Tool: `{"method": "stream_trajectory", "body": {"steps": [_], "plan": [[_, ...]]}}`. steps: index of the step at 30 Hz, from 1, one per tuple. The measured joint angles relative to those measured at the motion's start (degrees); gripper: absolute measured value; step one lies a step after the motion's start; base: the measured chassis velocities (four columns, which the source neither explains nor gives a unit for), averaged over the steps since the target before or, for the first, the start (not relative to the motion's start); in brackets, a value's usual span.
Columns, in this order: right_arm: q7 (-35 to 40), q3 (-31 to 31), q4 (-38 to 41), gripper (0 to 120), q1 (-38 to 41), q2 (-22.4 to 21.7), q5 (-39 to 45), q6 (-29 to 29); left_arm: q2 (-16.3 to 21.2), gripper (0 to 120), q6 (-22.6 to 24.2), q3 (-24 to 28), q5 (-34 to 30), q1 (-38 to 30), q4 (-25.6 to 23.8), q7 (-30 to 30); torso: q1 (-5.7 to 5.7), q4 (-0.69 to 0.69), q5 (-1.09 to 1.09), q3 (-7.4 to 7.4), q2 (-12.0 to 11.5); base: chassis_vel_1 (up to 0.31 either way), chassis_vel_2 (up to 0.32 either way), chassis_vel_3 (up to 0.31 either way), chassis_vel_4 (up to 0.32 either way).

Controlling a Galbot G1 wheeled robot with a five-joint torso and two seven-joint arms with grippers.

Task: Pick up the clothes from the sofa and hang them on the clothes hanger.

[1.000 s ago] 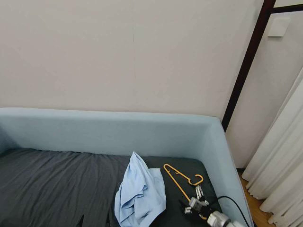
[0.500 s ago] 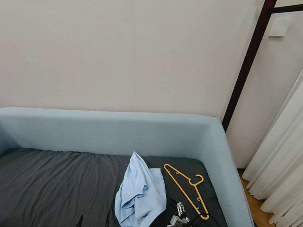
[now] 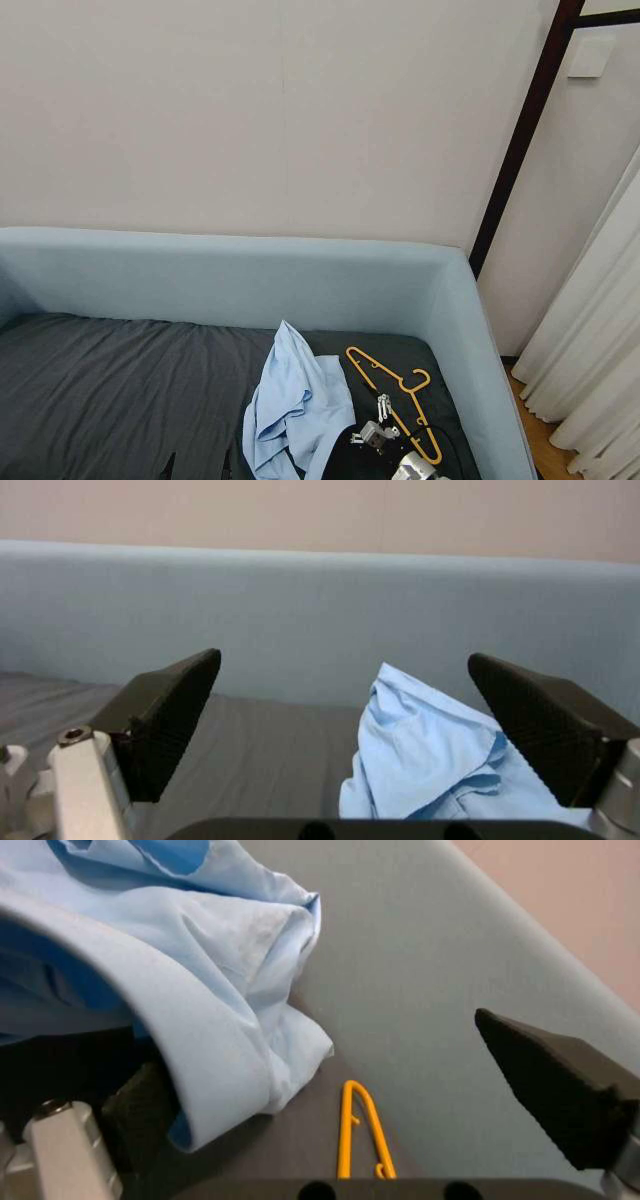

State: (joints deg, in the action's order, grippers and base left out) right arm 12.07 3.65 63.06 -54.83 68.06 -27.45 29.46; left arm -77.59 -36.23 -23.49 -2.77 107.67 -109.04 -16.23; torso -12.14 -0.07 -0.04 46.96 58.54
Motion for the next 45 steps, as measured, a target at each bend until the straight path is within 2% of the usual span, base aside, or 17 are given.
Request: {"method": "stream_trajectory", "body": {"steps": [3,6,7,11,13,15,17,21,22,25,29,32,36,37,42,43,45], "plan": [[-0.6,0.06,0.2,97,-0.05,-0.33,-0.61,0.97,-0.05,98,-0.02,0.03,0.08,0.04,0.01,0.0,0.0,0.0,0.01,0.0,0.0,0.0,0.0,0.0,0.0],[-1.93,1.12,0.2,85,-0.3,-1.01,-1.33,2.25,-0.07,98,-0.08,0.21,0.32,0.04,0.28,0.01,0.0,0.0,0.01,0.0,0.0,0.0,0.0,0.0,0.0],[-1.93,1.12,0.2,85,-0.3,-1.01,-1.33,2.25,-0.07,98,-0.08,0.21,0.32,0.04,0.28,0.01,0.0,0.0,0.01,0.0,0.0,0.0,0.0,0.0,0.0],[-2.38,1.77,-0.04,66,-0.4,-1.32,-1.35,2.77,-0.11,98,-0.1,0.32,0.51,0.04,0.29,0.04,0.0,0.0,0.01,0.0,0.0,0.0,0.0,0.0,0.0],[-2.41,1.94,0.08,63,-0.39,-1.42,-1.21,2.81,-0.06,98,-0.1,0.34,0.55,0.04,0.29,0.04,0.0,0.0,0.01,0.0,0.0,0.0,0.0,0.0,0.0],[-2.45,2.84,0.65,52,-0.22,-1.77,0.23,2.83,0.14,98,-0.16,0.47,0.68,0.05,0.42,0.08,0.0,0.0,0.01,0.0,0.0,0.0,0.0,0.0,0.0],[-2.47,3.49,1.08,49,-0.15,-1.99,1.54,2.7,0.22,98,-0.22,0.55,0.77,0.03,0.59,0.1,0.0,0.0,0.01,0.0,0.0,0.0,0.0,0.0,0.0],[-3.04,5.94,2.93,31,0.34,-3.0,5.51,1.94,0.53,98,-0.27,0.78,1.36,-0.18,1.1,0.16,0.0,0.0,0.0,0.0,0.0,0.0,0.0,0.0,0.0],[-3.04,5.94,2.93,31,0.34,-3.0,5.51,1.94,0.53,98,-0.27,0.78,1.36,-0.18,1.1,0.16,0.0,0.0,0.0,0.0,0.0,0.0,0.0,0.0,0.0],[-3.58,7.73,4.2,16,0.99,-3.73,8.68,0.86,1.12,98,-0.32,0.97,1.95,-0.23,1.45,0.24,0.0,0.0,0.01,0.0,0.0,0.0,0.0,0.0,0.0],[-3.76,8.74,4.64,3,1.83,-4.16,9.62,0.18,2.23,98,-0.39,1.21,2.82,-0.59,2.29,0.27,0.0,0.0,0.0,0.0,0.0,0.0,0.0,0.0,0.0],[-3.77,9.69,5.45,0,2.44,-4.62,11.6,-0.9,3.0,98,-0.4,1.37,3.58,-0.97,2.77,0.27,0.0,0.0,0.01,0.0,0.0,0.0,0.0,0.0,0.0],[-2.23,14.13,11.62,0,4.72,-6.82,21.35,-10.09,4.48,97,-0.41,2.45,4.42,-2.03,3.42,0.27,0.0,0.0,0.0,0.0,0.0,0.0,0.0,0.0,0.0],[-2.23,14.13,11.62,0,4.72,-6.82,21.35,-10.09,4.48,97,-0.41,2.45,4.42,-2.03,3.42,0.27,0.0,0.0,0.0,0.0,0.0,0.0,0.0,0.0,0.0],[3.98,21.16,21.21,0,11.89,-8.73,36.64,-23.97,7.14,97,-0.4,4.69,5.3,-4.14,4.02,1.41,0.0,0.01,-0.02,0.0,0.0,0.0,0.0,0.0,0.0],[3.98,21.16,21.21,0,11.89,-8.73,36.64,-23.97,7.14,97,-0.4,4.69,5.3,-4.14,4.02,1.41,0.0,0.01,-0.02,0.0,0.0,0.0,0.0,0.0,0.0],[6.57,23.74,23.19,0,15.22,-8.41,40.55,-28.18,8.66,97,-0.34,5.86,4.32,-5.09,3.58,2.22,0.0,0.0,0.0,0.0,0.0,0.0,0.0,0.0,0.0]]}}
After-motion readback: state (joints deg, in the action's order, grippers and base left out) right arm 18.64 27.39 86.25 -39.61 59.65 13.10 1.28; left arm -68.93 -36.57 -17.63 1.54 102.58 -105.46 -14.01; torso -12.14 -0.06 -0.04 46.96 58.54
